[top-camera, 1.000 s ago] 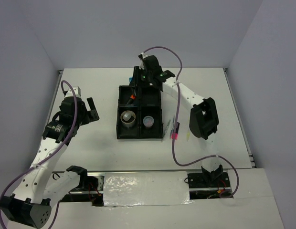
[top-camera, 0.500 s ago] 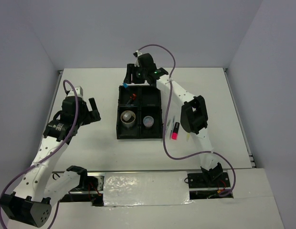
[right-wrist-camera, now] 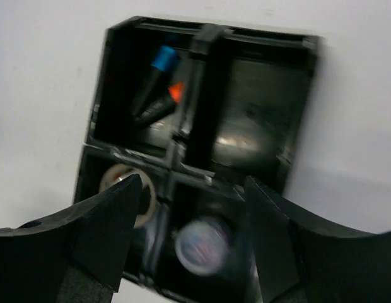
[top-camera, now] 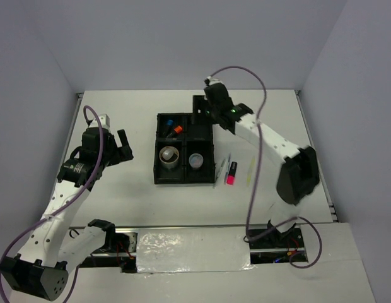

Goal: Sort the stationery into containers
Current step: Pick up the pen from the center of the board, then place the pen in the storage box, then pick up the pen from the center of the board.

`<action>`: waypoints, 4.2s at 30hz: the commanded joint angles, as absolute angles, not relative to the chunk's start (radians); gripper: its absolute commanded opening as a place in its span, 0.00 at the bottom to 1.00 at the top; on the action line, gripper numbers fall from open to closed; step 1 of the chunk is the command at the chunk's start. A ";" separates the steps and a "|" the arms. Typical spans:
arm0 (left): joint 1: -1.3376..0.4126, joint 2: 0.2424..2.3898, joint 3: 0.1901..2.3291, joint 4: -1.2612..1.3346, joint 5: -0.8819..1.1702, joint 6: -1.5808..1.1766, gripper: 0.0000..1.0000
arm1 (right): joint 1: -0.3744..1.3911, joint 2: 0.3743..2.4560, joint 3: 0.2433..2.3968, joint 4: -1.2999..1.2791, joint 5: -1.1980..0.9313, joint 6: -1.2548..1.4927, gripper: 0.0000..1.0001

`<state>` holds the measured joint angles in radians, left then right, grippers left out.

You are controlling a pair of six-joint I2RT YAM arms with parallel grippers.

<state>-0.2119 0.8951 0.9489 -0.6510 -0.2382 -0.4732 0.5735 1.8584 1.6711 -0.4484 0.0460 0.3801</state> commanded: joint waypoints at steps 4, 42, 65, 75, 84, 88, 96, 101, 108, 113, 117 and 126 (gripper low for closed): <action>-0.203 0.897 0.957 -0.621 -0.235 -0.462 0.99 | 0.578 1.477 1.251 -0.431 0.350 0.483 0.71; -0.201 0.910 0.954 -0.626 -0.232 -0.463 0.99 | 0.557 1.526 0.767 -0.322 0.357 0.678 0.46; -0.201 0.920 0.954 -0.624 -0.232 -0.471 0.99 | 0.589 1.318 0.923 -0.327 0.233 0.548 0.32; -0.199 0.920 0.956 -0.629 -0.250 -0.471 0.99 | 0.623 1.803 1.569 -0.337 -0.026 0.462 0.32; -0.195 0.928 0.957 -0.630 -0.242 -0.469 0.99 | 0.643 2.227 2.150 -0.515 -0.048 0.463 0.35; -0.193 0.928 0.957 -0.632 -0.241 -0.468 0.99 | 0.646 2.315 2.238 -0.540 -0.043 0.472 0.47; -0.190 0.925 0.957 -0.624 -0.219 -0.460 0.99 | 0.644 2.292 2.283 -0.554 -0.057 0.477 0.75; -0.190 0.919 0.957 -0.626 -0.221 -0.460 0.99 | 0.646 1.942 2.013 -0.526 0.129 0.443 0.86; -0.187 0.907 0.954 -0.620 -0.198 -0.456 0.99 | 0.585 1.418 1.288 -0.528 0.469 0.535 1.00; -0.186 0.905 0.954 -0.621 -0.196 -0.454 0.99 | 0.441 1.247 0.978 -0.499 0.413 0.555 1.00; -0.186 0.900 0.951 -0.615 -0.189 -0.456 0.99 | 0.382 1.220 0.818 -0.502 0.425 0.616 0.95; -0.184 0.925 0.954 -0.626 -0.189 -0.456 0.99 | 0.278 1.299 0.712 -0.430 0.328 0.632 0.79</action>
<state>-0.1917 0.9279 0.9489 -0.6518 -0.1959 -0.4709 0.3099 1.2633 0.7193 -0.5007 0.3641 0.6132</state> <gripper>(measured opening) 0.994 0.802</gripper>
